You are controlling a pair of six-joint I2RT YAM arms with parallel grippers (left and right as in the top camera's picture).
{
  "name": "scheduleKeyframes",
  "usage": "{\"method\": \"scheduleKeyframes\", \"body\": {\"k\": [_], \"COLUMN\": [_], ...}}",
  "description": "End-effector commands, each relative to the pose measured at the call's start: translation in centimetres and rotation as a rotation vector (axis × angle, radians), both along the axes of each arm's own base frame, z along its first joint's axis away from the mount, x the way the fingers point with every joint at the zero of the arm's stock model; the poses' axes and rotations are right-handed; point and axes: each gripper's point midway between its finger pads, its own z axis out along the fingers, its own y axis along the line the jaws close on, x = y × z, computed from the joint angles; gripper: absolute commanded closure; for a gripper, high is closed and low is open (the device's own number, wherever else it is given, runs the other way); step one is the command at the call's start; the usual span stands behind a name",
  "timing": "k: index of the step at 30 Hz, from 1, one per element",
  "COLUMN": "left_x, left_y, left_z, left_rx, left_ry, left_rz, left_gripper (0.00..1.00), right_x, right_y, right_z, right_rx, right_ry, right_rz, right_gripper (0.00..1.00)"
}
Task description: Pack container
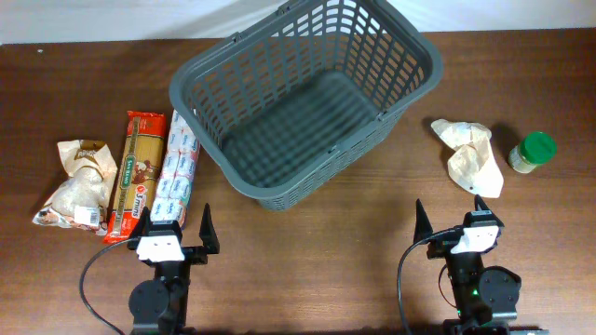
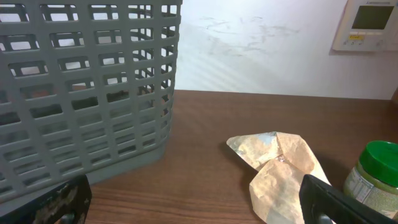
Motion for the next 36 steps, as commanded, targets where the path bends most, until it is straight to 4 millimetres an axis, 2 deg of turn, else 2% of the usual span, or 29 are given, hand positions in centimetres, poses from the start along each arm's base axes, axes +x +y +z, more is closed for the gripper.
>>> {"method": "scheduleKeyframes", "body": {"k": [1, 16, 18, 24, 28, 30, 32, 33, 34, 36], "left_x": [0.0, 0.0, 0.0, 0.1, -0.2, -0.6, -1.4, -1.7, -2.1, -2.5], "left_y": [0.0, 0.0, 0.6, -0.2, -2.6, -2.8, -1.6, -1.2, -0.9, -0.9], "left_z": [-0.1, 0.0, 0.0, -0.4, 1.0, 2.0, 2.9, 3.1, 3.7, 5.3], "left_rx": [-0.006, -0.006, -0.003, -0.007, -0.017, -0.019, 0.003, 0.023, 0.058, 0.059], "left_ry": [-0.001, -0.005, -0.005, 0.012, -0.016, -0.006, 0.064, 0.094, 0.131, 0.154], "left_rz": [0.0, 0.002, 0.038, -0.008, -0.148, -0.163, -0.094, -0.072, -0.064, -0.067], "left_gripper": [0.01, 0.01, 0.01, 0.01, 0.01, 0.01, 0.01, 0.01, 0.01, 0.01], "right_x": [0.0, 0.0, 0.0, 0.0, 0.0, -0.1, -0.6, -0.8, -1.2, -1.9], "right_y": [-0.1, -0.1, -0.1, 0.0, 0.1, 0.7, 2.0, 2.2, 2.4, 2.4], "right_z": [-0.2, -0.2, -0.2, -0.2, -0.2, 0.4, 2.5, 3.1, 4.5, 5.9], "right_rx": [0.005, 0.005, 0.005, 0.006, 0.006, 0.056, 0.073, 0.073, 0.073, 0.05], "right_ry": [0.003, 0.003, 0.002, 0.003, 0.002, -0.008, -0.043, -0.05, -0.048, -0.03], "right_rz": [-0.001, -0.001, -0.001, 0.0, 0.006, 0.037, 0.117, 0.131, 0.14, 0.14], "right_gripper": [0.01, 0.01, 0.01, 0.01, 0.01, 0.01, 0.01, 0.01, 0.01, 0.01]}}
